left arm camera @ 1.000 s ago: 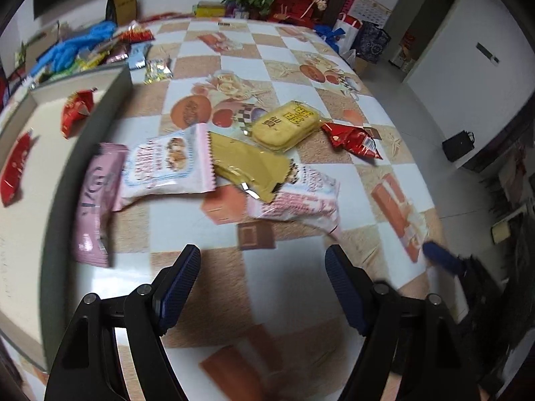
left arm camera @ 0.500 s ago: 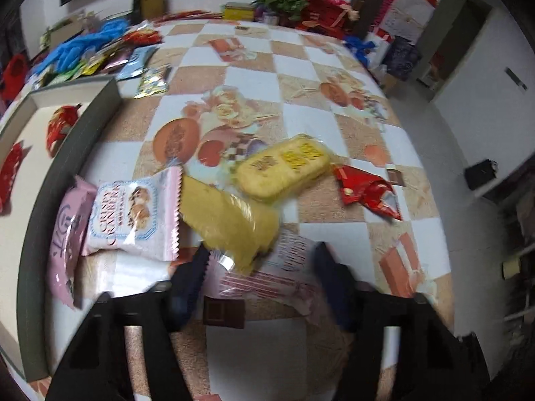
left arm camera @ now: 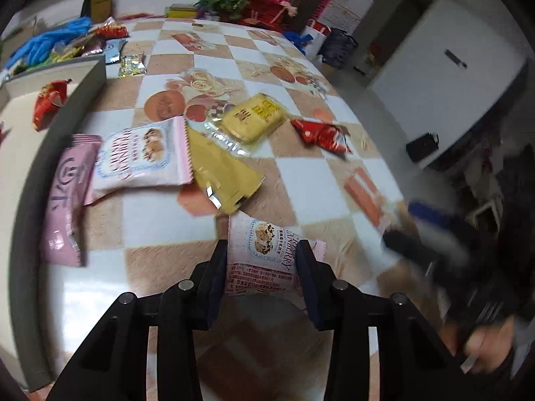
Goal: Organize snacks
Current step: 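Grasp the pink-white Crispy Cranberry packet with the left gripper, then lower the cranberry packet onto the table and open the left gripper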
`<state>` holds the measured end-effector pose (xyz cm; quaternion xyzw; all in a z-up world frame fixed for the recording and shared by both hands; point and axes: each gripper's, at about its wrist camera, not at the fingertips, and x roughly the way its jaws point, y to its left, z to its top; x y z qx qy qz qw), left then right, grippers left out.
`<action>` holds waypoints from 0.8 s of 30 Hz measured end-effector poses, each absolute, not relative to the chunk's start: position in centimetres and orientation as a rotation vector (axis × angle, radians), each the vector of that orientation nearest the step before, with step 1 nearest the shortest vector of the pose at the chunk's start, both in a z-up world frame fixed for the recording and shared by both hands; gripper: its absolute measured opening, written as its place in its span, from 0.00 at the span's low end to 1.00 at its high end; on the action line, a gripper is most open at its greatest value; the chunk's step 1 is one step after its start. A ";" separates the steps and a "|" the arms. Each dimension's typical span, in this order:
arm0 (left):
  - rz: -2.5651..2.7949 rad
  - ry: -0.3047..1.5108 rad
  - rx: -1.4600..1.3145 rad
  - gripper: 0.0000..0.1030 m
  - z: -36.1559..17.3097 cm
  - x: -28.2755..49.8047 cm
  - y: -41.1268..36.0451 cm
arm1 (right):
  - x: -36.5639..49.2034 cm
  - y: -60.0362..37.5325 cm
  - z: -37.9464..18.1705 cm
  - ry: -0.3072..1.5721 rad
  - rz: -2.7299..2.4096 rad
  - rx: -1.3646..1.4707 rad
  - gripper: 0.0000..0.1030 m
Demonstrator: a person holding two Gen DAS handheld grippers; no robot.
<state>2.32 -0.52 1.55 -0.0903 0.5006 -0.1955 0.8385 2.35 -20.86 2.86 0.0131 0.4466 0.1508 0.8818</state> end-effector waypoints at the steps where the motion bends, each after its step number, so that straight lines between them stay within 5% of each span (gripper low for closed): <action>1: -0.439 1.067 -0.162 0.43 1.6 1.9 -0.2 | 2.6 -20.9 3.3 0.929 0.319 0.037 0.99; 12: -0.290 1.113 -0.405 0.48 1.5 -0.1 3.0 | 10.1 -15.5 4.4 0.934 0.370 -0.318 0.99; 14: -0.259 1.116 -0.443 0.55 1.6 -0.5 3.4 | 11.4 -15.3 3.1 0.954 0.409 -0.340 0.98; 15: -0.244 1.114 -0.469 0.58 1.6 -0.8 3.7 | 12.1 -15.3 2.3 0.964 0.425 -0.346 0.94; 17: -0.222 1.109 -0.504 0.63 1.7 -1.4 4.4 | 12.9 -15.7 1.1 0.990 0.438 -0.332 0.65; 21: -0.255 1.119 -0.526 0.64 1.6 -2.5 4.9 | 12.9 -17.1 0.9 0.964 0.465 -0.255 0.53; 22: -0.270 1.129 -0.526 0.64 1.6 -2.8 4.7 | 12.6 -17.2 1.0 0.963 0.471 -0.252 0.46; 23: -0.280 1.138 -0.531 0.64 1.6 -3.0 4.6 | 12.3 -17.2 1.2 0.960 0.475 -0.252 0.21; 24: -0.289 1.144 -0.538 0.64 1.6 -3.2 4.4 | 11.7 -17.2 1.3 0.958 0.475 -0.251 0.21</action>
